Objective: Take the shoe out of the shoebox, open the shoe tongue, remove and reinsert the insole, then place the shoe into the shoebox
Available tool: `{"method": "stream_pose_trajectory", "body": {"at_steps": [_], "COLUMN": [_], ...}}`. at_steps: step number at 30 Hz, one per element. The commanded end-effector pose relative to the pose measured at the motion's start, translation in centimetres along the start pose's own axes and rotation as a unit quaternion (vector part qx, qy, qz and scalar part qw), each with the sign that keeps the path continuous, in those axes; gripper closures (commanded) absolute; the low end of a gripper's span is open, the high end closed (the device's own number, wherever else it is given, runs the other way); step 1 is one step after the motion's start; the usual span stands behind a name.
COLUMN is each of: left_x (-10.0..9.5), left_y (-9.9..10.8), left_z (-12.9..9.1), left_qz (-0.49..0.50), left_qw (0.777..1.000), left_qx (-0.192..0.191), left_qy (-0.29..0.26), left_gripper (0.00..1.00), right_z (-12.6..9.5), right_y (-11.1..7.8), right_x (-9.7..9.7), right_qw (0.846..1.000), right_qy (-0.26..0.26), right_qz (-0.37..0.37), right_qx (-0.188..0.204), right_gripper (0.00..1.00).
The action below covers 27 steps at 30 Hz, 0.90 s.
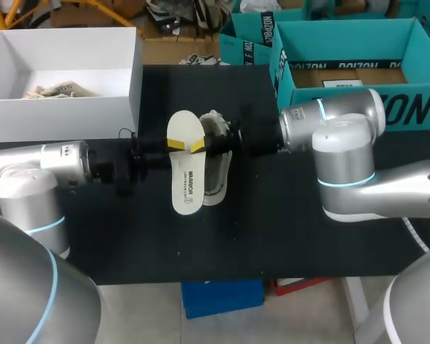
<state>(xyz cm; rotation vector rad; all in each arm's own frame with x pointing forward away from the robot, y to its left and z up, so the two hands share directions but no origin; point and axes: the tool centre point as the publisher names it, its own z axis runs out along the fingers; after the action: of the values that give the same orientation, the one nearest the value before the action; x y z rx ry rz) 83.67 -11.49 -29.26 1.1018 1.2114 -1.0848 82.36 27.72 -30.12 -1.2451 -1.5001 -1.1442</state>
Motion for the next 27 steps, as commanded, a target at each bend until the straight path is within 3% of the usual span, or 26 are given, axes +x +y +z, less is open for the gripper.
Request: {"method": "stream_pose_trajectory", "body": {"at_steps": [1, 2, 8, 9, 10, 19, 27], "left_x": [0.1, 0.2, 0.7, 0.8, 0.9, 1.6, 1.3], "left_y": [0.0, 0.1, 0.0, -0.1, -0.1, -1.7, -4.4], "left_z": [0.4, 0.5, 0.7, 0.7, 0.6, -1.1, -3.2], "left_qz": [0.0, 0.001, -0.003, -0.004, -0.006, -0.083, -0.144], "left_qw": [1.0, 1.0, 1.0, 1.0, 1.0, 0.996, 0.987], "left_qx": [-0.003, -0.004, -0.006, -0.005, -0.004, -0.002, 0.021], "left_qy": [0.001, 0.002, 0.01, 0.011, 0.013, 0.038, 0.073], "left_gripper": [0.81, 0.99, 1.0, 1.0, 1.0, 1.0, 1.0], "right_z": [0.1, 0.1, 0.1, 0.1, -0.2, -2.7, -4.5], "right_y": [0.0, 0.0, 0.0, 0.0, 0.0, -0.8, -2.4], "right_x": [0.0, 0.0, 0.0, 0.0, 0.0, -0.2, 0.1], "right_qw": [1.0, 1.0, 1.0, 1.0, 1.0, 0.998, 0.993], "right_qy": [-0.001, -0.001, -0.001, -0.001, -0.004, -0.039, -0.07], "right_qz": [0.0, 0.0, 0.0, 0.0, 0.002, 0.016, 0.027], "right_qx": [-0.001, -0.001, -0.001, -0.001, -0.007, -0.049, -0.088], "right_gripper": [1.0, 1.0, 1.0, 0.93, 0.0, 0.0, 0.0]}}
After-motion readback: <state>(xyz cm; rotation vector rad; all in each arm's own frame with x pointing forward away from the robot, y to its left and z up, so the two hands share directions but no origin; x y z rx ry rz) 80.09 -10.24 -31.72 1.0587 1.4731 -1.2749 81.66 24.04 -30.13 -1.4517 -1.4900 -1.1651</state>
